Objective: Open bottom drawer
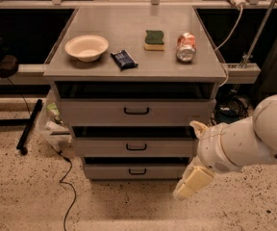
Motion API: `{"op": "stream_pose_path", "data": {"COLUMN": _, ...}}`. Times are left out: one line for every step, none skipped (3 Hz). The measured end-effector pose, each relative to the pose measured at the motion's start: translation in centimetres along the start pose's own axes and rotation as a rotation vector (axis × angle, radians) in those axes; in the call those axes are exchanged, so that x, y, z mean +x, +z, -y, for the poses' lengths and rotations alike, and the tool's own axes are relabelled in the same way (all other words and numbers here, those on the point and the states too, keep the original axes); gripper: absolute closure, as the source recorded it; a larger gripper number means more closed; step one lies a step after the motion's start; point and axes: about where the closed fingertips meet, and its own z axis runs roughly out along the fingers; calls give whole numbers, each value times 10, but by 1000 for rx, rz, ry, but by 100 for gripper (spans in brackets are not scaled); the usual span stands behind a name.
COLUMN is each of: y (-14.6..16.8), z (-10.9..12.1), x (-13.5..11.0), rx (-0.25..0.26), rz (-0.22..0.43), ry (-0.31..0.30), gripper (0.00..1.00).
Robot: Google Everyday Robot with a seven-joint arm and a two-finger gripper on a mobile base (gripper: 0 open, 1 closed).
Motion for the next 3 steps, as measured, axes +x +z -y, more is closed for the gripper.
{"op": "stream_pose_path", "data": {"y": 24, "z": 7, "x": 24, "rx": 19, "rz": -14, "ry": 40, "gripper": 0}}
{"op": "stream_pose_path", "data": {"y": 75, "z": 13, "x": 66, "rx": 22, "rz": -13, "ry": 94, "gripper": 0}}
{"op": "stream_pose_path", "data": {"y": 130, "z": 19, "x": 104, "rx": 20, "rz": 17, "ry": 128, "gripper": 0}}
